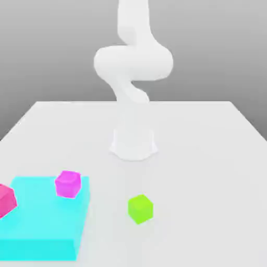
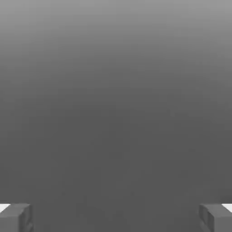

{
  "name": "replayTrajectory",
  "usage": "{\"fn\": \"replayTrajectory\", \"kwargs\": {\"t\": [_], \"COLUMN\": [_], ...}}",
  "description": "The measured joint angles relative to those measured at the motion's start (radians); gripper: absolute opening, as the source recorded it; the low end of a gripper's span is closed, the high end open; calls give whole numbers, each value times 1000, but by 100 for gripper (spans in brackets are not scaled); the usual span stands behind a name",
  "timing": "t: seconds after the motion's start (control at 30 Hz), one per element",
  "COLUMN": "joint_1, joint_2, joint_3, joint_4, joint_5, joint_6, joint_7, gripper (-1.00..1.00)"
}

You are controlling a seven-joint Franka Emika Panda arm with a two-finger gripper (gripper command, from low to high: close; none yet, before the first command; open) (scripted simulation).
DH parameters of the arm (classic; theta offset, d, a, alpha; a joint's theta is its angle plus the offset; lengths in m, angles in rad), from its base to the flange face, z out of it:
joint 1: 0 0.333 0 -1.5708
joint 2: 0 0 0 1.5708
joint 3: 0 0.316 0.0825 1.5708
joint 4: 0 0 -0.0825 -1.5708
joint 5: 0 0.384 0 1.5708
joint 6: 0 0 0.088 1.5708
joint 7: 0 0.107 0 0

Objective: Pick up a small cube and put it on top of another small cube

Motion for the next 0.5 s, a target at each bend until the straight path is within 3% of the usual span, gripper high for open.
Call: {"fn": "replayTrajectory", "kwargs": {"t": [0.5], "joint_1": [99], "joint_2": [524], "joint_3": [-73], "joint_4": [-435], "joint_5": [-37], "joint_6": [403], "joint_7": [-343], "gripper": [0]}}
